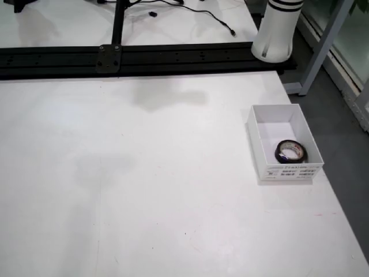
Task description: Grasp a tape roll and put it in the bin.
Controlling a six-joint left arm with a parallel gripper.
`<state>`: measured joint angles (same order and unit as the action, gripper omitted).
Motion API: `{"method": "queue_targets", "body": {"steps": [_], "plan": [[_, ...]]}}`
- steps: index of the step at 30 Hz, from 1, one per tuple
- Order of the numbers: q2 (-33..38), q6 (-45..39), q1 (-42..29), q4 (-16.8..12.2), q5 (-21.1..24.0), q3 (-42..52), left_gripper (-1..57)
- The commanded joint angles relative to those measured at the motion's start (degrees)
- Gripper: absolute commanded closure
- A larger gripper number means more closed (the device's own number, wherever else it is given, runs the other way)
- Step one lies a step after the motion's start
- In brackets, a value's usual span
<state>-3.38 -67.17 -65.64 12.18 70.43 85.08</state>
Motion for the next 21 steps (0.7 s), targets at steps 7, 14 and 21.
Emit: {"method": "queue_targets", "body": {"steps": [7,14,21], "plan": [[0.2,0.1,4.5,0.1,0.1,-0.1,56.7],[0.2,0.1,2.9,0.1,0.1,-0.1,56.7],[0.2,0.1,1.2,0.1,0.1,-0.1,56.7]]}}
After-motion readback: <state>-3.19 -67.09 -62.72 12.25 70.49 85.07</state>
